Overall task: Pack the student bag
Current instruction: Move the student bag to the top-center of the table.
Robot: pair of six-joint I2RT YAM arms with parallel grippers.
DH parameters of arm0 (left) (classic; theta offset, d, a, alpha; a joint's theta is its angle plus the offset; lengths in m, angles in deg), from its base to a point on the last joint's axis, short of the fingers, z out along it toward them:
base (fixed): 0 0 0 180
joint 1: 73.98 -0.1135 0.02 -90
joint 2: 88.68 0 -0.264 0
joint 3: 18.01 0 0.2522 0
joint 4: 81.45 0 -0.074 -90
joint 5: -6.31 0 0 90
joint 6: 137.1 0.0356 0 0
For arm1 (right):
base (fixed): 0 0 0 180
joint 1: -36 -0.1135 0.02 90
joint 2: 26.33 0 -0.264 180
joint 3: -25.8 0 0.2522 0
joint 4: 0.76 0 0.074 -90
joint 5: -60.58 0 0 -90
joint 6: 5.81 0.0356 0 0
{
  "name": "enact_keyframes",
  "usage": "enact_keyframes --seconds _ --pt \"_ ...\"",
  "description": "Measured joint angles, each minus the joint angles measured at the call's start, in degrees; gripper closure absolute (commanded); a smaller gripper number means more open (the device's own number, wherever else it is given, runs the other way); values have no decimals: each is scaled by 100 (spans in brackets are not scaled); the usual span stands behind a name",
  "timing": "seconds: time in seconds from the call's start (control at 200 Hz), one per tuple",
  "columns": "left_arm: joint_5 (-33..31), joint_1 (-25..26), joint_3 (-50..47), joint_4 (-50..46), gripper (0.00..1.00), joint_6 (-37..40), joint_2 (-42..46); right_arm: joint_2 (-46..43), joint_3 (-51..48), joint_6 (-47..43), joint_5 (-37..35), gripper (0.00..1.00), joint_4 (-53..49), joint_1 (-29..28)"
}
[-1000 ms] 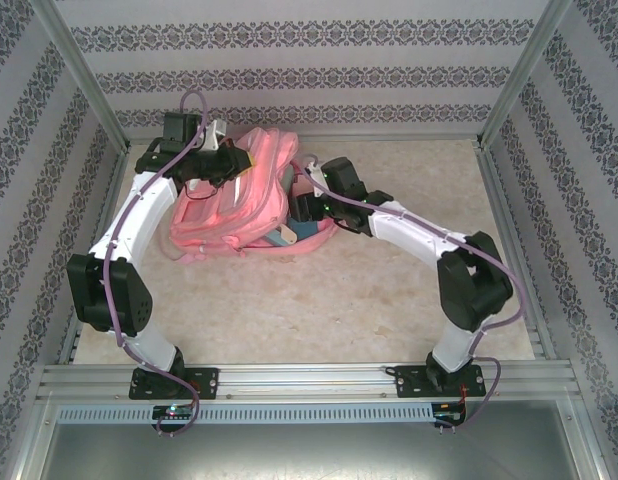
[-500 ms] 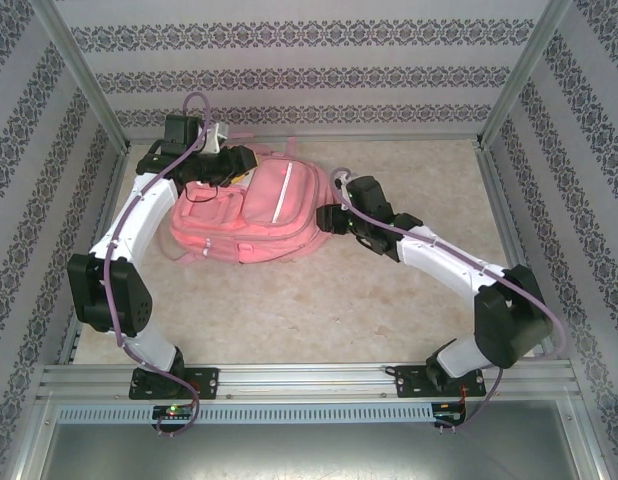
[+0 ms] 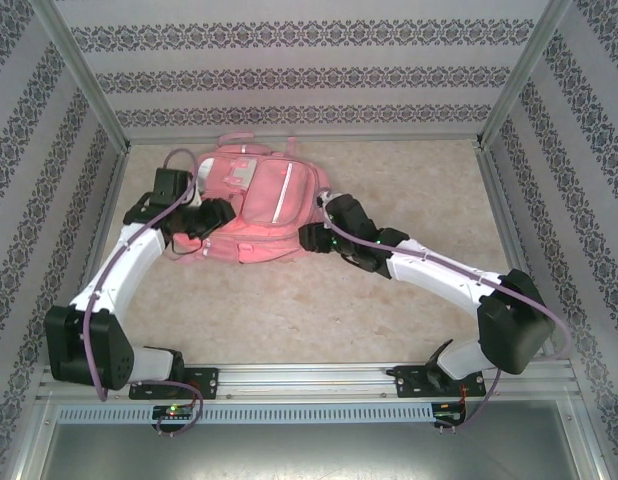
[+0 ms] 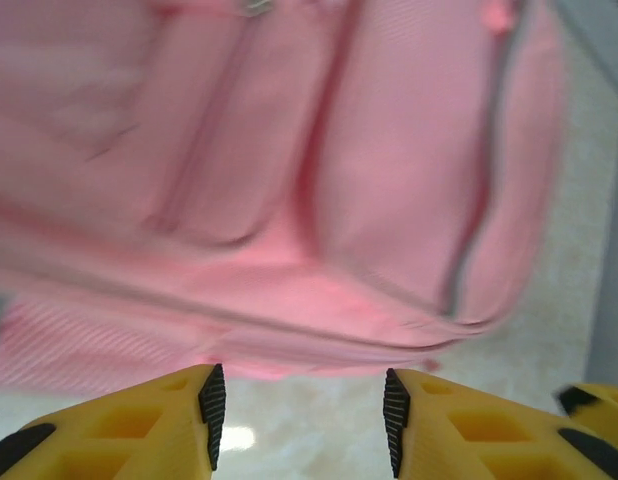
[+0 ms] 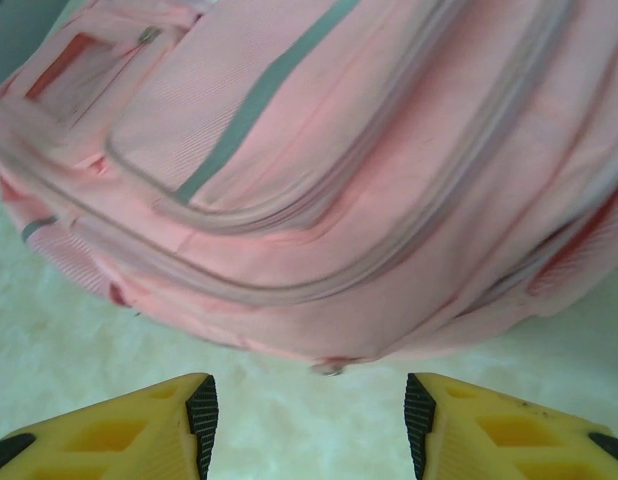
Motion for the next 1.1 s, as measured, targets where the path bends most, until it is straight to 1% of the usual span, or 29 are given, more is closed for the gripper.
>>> enact_keyframes --seconds 0.065,0.13,0.19,0.255,0.32,0.455,0.57,0.754,0.794,0.859,0.909,0.979,1.064,1.099 --pt "-179 -103 -358 -50 53 -142 192 52 0 44 -24 46 -4 -140" --pt "-297 -151 -476 -63 53 -245 225 98 0 79 -39 46 -4 -177" --pt "-332 -188 -966 483 52 -509 411 179 9 103 -105 46 11 -236" --pt "-315 -227 -1493 645 52 -745 525 304 22 118 -133 46 11 -326" --pt "-284 -234 -1814 824 52 -951 348 393 28 120 -131 47 -2 -433" --pt "-160 -269 -1989 1379 53 -1340 -133 463 79 118 -142 46 -9 -599" --pt "-133 -271 -2055 1908 53 -1600 -299 466 142 118 -188 46 -4 -695" --pt "-142 -271 -2063 2179 55 -1718 -518 525 186 122 -238 46 -7 -848" --pt "-162 -271 -2063 2194 61 -1716 -546 557 197 120 -240 46 -7 -885" --pt "-201 -271 -2063 2218 80 -1714 -573 623 229 122 -238 46 -7 -949" --pt "-229 -271 -2061 2269 89 -1711 -588 671 258 122 -238 46 -4 -988" --pt "-225 -271 -2050 2323 95 -1731 -599 730 295 122 -240 46 -7 -1036" --pt "-221 -271 -2044 2354 100 -1814 -599 776 345 122 -258 46 -7 -1108" --pt "-223 -271 -2044 2363 100 -1871 -597 785 361 120 -262 47 -2 -1130"
